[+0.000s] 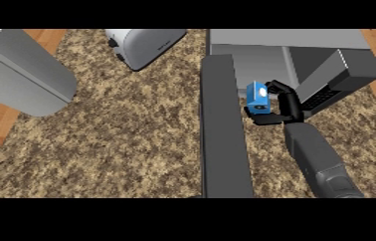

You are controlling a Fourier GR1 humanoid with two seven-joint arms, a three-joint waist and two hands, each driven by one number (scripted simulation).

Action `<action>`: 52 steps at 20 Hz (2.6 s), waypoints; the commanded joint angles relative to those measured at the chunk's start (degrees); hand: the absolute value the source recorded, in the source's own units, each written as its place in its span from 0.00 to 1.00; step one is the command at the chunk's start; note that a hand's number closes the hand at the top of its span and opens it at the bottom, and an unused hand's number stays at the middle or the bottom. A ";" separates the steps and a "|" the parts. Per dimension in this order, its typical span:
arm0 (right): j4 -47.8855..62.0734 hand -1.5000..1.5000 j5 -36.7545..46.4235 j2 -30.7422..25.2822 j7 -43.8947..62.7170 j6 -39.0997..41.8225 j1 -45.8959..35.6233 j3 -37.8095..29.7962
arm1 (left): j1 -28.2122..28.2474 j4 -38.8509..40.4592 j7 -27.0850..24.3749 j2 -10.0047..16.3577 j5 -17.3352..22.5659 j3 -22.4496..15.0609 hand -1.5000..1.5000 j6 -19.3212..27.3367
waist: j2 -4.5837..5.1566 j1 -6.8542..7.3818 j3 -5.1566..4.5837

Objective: Pick up the milk, place it into the microwave and close the microwave

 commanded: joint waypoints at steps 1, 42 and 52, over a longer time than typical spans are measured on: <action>2.35 1.00 0.53 -2.48 3.44 -0.50 -4.73 -0.28 | -1.95 -3.47 2.83 -0.52 -1.20 -1.76 0.00 3.33 | 0.26 0.04 0.04; 7.14 1.00 3.57 -14.87 14.71 -18.61 -16.64 -1.28 | -15.02 5.69 1.87 7.12 -0.52 -0.12 0.00 1.20 | 5.22 8.23 0.58; 7.27 1.00 3.84 -16.48 15.62 -18.51 -18.15 -1.34 | -16.53 6.48 1.98 8.56 -2.73 0.22 0.00 0.48 | 5.53 9.53 0.54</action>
